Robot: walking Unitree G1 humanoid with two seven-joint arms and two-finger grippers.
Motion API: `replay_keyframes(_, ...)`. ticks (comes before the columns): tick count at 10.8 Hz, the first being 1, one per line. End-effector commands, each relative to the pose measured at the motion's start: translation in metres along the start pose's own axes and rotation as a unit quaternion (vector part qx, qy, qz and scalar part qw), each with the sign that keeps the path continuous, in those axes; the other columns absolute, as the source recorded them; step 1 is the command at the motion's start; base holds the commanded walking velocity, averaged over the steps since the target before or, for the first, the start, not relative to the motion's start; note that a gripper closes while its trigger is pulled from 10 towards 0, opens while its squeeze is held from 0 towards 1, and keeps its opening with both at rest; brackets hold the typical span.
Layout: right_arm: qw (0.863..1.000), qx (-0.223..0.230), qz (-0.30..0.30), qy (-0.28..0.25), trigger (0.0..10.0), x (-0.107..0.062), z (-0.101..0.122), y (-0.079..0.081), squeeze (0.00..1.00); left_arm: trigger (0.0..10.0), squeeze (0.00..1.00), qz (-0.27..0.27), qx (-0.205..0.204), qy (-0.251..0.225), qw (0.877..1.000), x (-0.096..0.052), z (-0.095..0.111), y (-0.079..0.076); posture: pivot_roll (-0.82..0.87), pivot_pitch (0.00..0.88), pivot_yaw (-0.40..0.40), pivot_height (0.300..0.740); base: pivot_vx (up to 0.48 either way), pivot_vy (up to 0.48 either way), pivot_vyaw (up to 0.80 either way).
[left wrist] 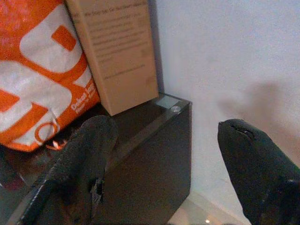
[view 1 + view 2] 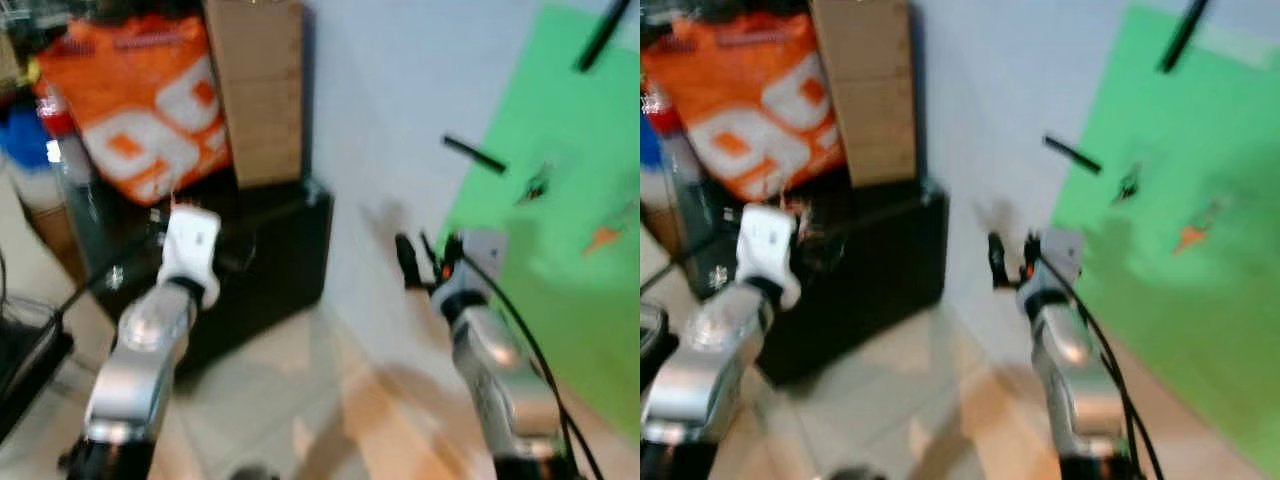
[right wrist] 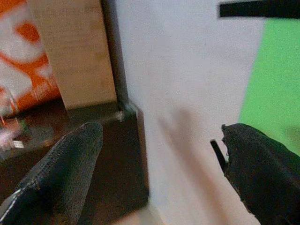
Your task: Hang keys on a hook
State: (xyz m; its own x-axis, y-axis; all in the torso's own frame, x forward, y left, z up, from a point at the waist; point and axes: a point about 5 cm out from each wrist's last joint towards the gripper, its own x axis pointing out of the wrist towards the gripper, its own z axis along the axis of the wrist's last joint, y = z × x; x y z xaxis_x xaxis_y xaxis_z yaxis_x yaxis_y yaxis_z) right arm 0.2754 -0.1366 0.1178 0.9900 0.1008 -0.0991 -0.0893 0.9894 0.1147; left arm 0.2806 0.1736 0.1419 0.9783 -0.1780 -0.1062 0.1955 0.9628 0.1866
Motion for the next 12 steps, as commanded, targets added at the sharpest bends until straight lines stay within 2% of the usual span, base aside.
replay_keyframes(1,1.000,-0.017,-0.019,-0.002,10.0,0.0012,0.0046,-0.0071,1.00,10.0,0.00,-0.003,0.001,-0.006,1.000,0.0005,0.0016,-0.0026,-0.02,0.000,-0.045,0.740,0.000,0.000,0.00)
replay_keyframes(4,1.000,-0.007,-0.011,0.008,10.0,0.0009,0.0042,-0.0074,1.00,10.0,0.00,-0.011,-0.005,-0.009,1.000,-0.0007,0.0011,-0.0049,-0.02,0.000,-0.044,0.740,0.000,0.000,0.00)
replay_keyframes(8,1.000,-0.008,-0.008,0.014,10.0,-0.0004,0.0019,-0.0060,1.00,10.0,0.00,-0.012,-0.018,-0.002,1.000,-0.0020,-0.0010,-0.0063,-0.01,0.000,-0.053,0.740,0.272,0.000,0.00)
replay_keyframes(11,1.000,-0.012,-0.004,0.015,10.0,0.0003,0.0021,-0.0060,1.00,10.0,0.00,-0.014,-0.021,-0.001,1.000,-0.0033,-0.0018,-0.0072,-0.01,0.000,-0.061,0.740,0.320,0.000,0.79)
replay_keyframes(12,0.999,-0.048,-0.015,0.001,10.0,0.0011,0.0046,-0.0073,1.00,10.0,0.00,-0.014,-0.022,0.000,1.000,-0.0038,-0.0021,-0.0072,-0.01,0.000,-0.068,0.740,0.326,0.000,0.70)
